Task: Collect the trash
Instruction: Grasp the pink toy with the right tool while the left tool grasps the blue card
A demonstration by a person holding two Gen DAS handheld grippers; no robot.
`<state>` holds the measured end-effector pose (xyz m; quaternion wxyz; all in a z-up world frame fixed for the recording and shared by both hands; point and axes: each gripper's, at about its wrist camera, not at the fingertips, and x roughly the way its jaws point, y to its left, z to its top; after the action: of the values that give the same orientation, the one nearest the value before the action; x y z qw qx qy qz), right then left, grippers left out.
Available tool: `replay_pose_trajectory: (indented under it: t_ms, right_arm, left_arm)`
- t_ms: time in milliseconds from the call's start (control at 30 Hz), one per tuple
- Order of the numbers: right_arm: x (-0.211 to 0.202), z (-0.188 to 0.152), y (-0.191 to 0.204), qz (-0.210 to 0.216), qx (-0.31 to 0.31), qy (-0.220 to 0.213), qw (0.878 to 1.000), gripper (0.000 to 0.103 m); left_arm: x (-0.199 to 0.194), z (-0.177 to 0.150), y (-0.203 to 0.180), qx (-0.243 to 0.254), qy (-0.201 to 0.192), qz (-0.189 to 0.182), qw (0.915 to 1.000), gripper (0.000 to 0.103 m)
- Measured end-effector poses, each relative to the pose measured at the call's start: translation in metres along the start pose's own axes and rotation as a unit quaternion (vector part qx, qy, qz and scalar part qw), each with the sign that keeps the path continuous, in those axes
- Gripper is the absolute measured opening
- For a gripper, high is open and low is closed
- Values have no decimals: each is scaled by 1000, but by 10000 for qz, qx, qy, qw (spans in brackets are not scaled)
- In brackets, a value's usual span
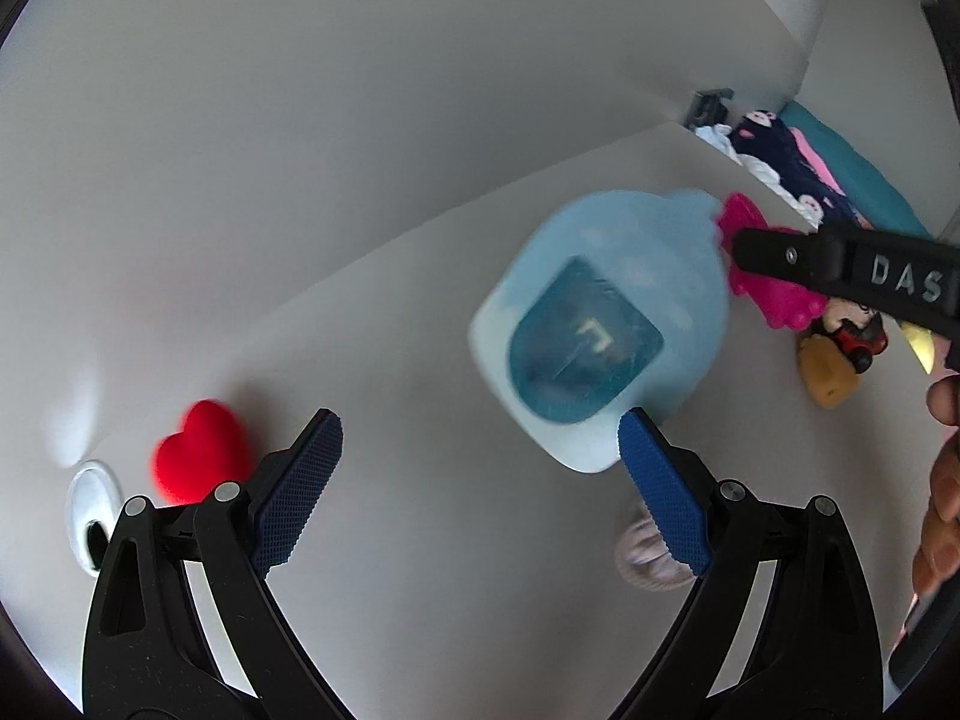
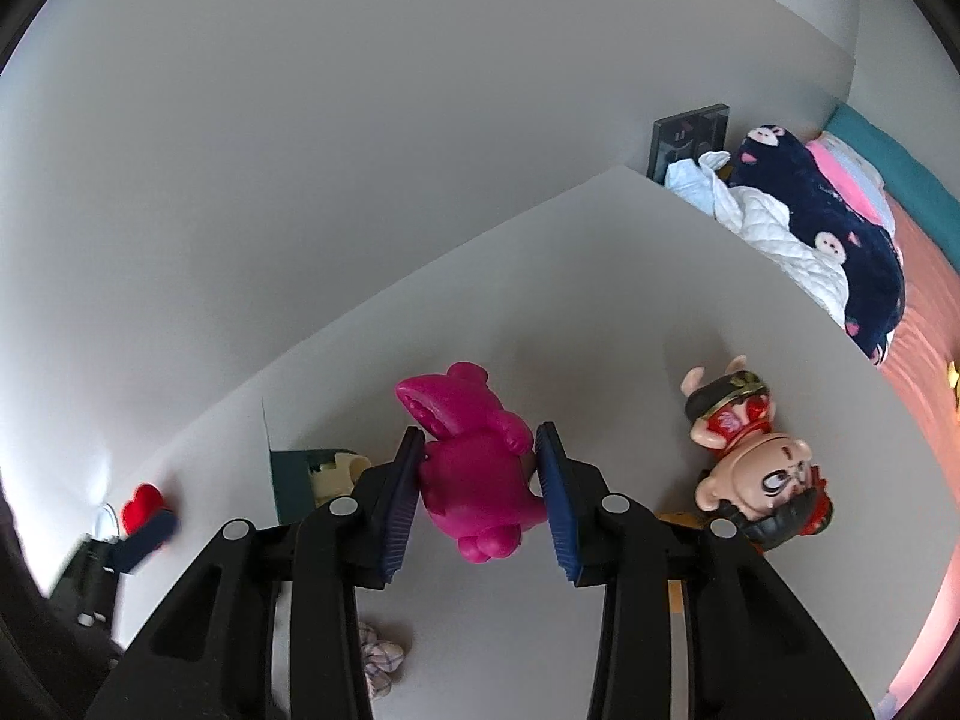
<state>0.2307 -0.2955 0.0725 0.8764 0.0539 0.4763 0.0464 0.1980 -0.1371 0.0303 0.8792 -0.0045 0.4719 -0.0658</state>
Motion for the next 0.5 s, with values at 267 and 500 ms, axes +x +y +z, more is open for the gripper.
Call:
replay_pose_trajectory:
  t_ms: [267,500]
  right_arm:
    - [-11,3,-9,158,141,-124,9997,40]
    - [-14,3,-12,203,153,-173,9995,40]
  left_arm:
    - [11,4,-24,-62,40,-366,9993,97]
    - [28,21,-29,-160,-10,-594,9981,95]
